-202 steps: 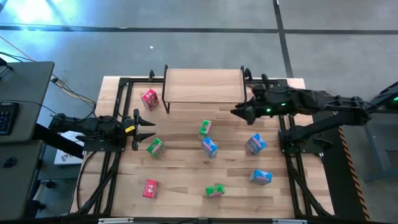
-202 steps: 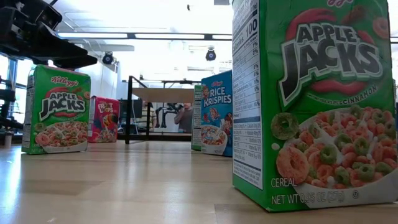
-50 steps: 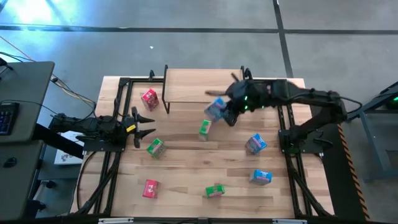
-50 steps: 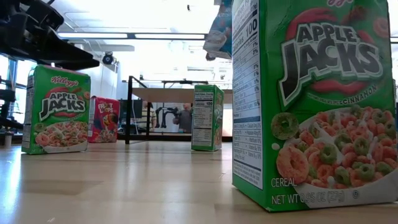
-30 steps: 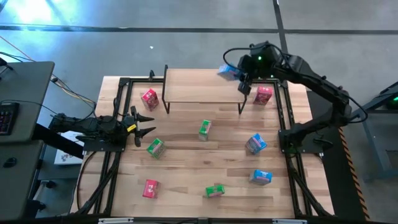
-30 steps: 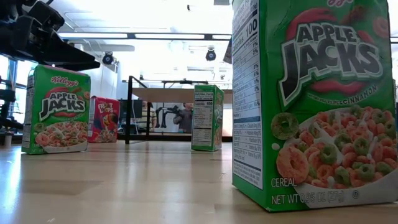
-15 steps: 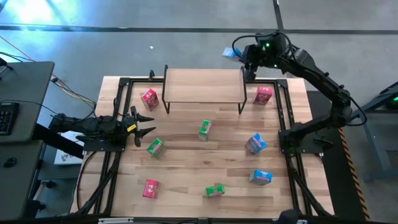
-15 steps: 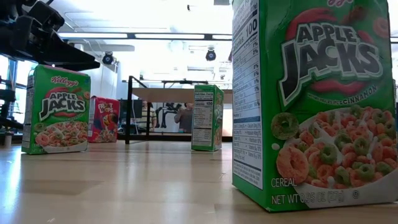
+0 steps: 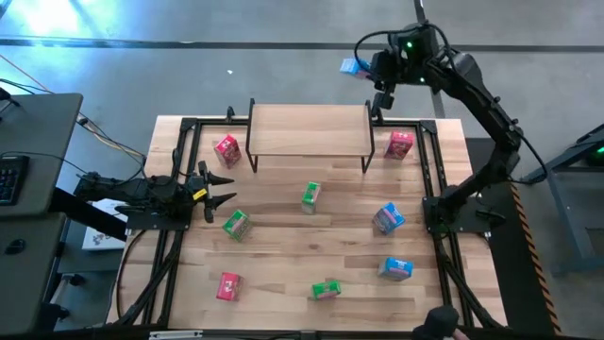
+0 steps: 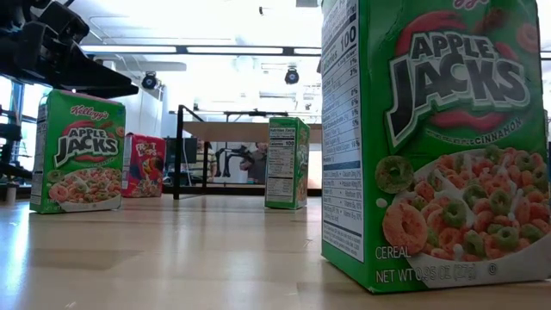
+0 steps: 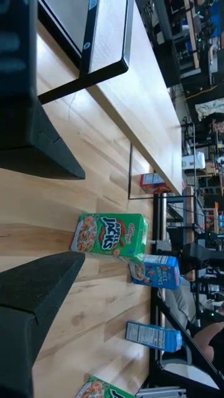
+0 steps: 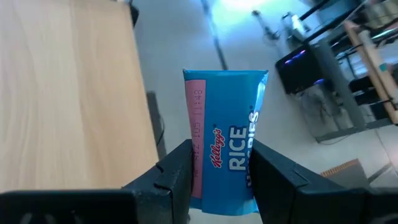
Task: Stack cereal on shelf
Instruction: Put the left blue cereal box on the shelf
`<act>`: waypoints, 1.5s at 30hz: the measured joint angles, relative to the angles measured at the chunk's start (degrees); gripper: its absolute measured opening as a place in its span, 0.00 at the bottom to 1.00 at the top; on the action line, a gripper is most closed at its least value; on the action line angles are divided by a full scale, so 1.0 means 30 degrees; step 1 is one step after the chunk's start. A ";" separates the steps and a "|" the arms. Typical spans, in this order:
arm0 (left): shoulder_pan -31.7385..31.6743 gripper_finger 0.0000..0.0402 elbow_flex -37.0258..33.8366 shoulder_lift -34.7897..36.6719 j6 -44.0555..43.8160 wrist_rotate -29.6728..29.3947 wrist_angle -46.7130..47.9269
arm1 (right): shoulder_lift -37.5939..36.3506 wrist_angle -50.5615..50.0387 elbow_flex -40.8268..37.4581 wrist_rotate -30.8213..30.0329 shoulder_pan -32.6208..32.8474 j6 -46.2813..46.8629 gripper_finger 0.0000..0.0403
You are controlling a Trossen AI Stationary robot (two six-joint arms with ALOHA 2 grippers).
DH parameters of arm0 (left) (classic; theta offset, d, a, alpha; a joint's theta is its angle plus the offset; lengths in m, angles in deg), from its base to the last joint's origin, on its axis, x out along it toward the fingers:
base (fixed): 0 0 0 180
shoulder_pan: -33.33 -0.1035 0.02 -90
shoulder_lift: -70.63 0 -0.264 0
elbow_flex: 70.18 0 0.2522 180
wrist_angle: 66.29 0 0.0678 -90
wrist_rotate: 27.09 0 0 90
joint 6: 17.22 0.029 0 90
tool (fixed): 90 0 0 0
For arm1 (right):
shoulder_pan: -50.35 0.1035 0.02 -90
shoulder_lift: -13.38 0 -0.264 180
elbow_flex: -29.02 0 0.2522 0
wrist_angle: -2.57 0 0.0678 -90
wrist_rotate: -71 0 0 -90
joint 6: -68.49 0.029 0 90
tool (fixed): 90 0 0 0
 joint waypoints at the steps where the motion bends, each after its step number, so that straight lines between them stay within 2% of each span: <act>1: -0.0005 0.47 0.0000 -0.0004 0.0007 0.0000 0.0000 | 0.0361 -0.0651 0.0549 0.0007 -0.0057 -0.0105 0.32; 5: -0.0001 0.47 0.0000 -0.0003 0.0001 0.0000 0.0000 | 0.1919 -0.3496 0.2353 0.0278 -0.0081 -0.0539 0.32; 8: -0.0007 0.47 0.0000 -0.0001 0.0003 0.0000 0.0000 | 0.2906 -0.5217 0.3202 0.1468 -0.0092 -0.0955 0.32; 15: -0.0001 0.47 0.0000 0.0002 0.0000 0.0000 0.0000 | 0.4117 -0.6804 0.3255 0.2116 -0.0125 -0.1404 0.32; 30: -0.0006 0.47 0.0000 0.0003 0.0000 0.0000 0.0000 | 0.5449 -0.8130 0.3236 0.4087 -0.0584 -0.1513 0.32; 45: -0.0005 0.47 0.0000 0.0001 0.0000 0.0000 0.0000 | 0.6201 -0.8123 0.3221 0.4280 -0.0989 -0.1671 0.32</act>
